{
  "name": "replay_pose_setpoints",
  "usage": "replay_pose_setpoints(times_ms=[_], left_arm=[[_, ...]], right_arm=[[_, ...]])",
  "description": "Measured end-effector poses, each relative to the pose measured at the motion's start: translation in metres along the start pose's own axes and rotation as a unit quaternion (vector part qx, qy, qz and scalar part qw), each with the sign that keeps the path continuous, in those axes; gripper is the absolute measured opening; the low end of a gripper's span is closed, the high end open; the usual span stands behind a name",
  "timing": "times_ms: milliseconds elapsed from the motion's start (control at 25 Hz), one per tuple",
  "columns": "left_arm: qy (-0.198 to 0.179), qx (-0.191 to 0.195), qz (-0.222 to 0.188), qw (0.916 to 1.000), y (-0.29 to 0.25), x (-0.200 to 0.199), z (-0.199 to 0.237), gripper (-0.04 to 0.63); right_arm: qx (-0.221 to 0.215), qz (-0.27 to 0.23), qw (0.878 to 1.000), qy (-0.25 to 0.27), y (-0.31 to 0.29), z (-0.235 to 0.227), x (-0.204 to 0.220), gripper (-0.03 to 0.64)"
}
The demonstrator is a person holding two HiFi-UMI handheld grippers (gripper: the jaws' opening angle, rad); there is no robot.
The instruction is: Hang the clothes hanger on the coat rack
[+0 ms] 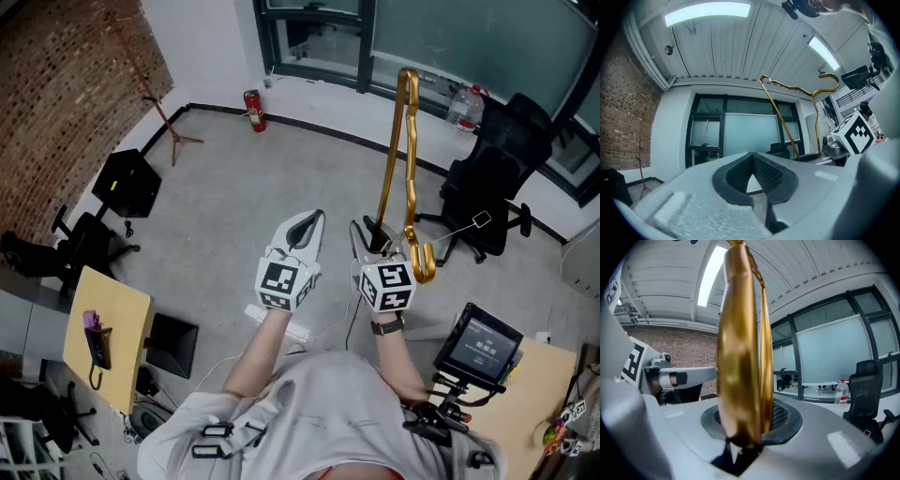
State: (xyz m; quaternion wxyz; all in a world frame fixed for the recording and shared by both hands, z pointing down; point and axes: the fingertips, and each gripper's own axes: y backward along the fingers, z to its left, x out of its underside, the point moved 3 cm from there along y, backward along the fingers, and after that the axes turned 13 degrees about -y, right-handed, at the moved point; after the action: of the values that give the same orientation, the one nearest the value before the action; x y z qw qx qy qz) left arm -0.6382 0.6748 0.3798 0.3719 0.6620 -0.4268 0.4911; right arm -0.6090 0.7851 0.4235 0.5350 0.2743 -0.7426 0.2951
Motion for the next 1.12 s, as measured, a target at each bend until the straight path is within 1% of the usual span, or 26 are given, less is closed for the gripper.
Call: replay_pose_setpoints(times_ms=[160, 240, 360, 440, 560, 720, 920, 1000, 1120], left_arm=[[0.001, -0.013, -0.010, 0.9999, -0.007, -0.005, 0.013, 0.000], [-0.001, -0.016, -0.011, 0.9998, -0.006, -0.005, 0.017, 0.000], [0.004, -0.011, -0.009, 0.9999, -0.001, 0.000, 0.021, 0.000], [0.011, -0.015, -0.009, 0.9998, 0.014, 0.009, 0.040, 0.000], [0.016, -0.027, -0.016, 0.9994, 0.039, 0.016, 0.076, 0.000], [0.019, -0.035, -0.018, 0.9990, 0.055, 0.018, 0.097, 0.000], [0.041, -0.051, -0.008, 0.9978, 0.071, 0.035, 0.110, 0.000], [0.048, -0.051, -0.003, 0.9976, 0.065, 0.040, 0.112, 0.000], [0.047, -0.045, 0.004, 0.9979, 0.050, 0.045, 0.113, 0.000]], right_arm=[[0.000, -0.004, 1.000, 0.015, -0.008, 0.000, -0.010, 0.094], [0.008, -0.013, 1.000, 0.025, -0.009, 0.002, -0.016, 0.094], [0.024, -0.036, 0.999, 0.025, -0.011, 0.003, -0.022, 0.094], [0.033, -0.053, 0.998, 0.025, -0.018, 0.020, -0.021, 0.094], [0.047, -0.072, 0.996, 0.039, -0.030, 0.051, -0.024, 0.094], [0.062, -0.096, 0.992, 0.048, -0.030, 0.070, -0.037, 0.094], [0.070, -0.094, 0.991, 0.060, -0.028, 0.088, -0.030, 0.094], [0.063, -0.086, 0.993, 0.060, -0.037, 0.089, -0.028, 0.094], [0.053, -0.082, 0.994, 0.058, -0.050, 0.084, -0.029, 0.094]])
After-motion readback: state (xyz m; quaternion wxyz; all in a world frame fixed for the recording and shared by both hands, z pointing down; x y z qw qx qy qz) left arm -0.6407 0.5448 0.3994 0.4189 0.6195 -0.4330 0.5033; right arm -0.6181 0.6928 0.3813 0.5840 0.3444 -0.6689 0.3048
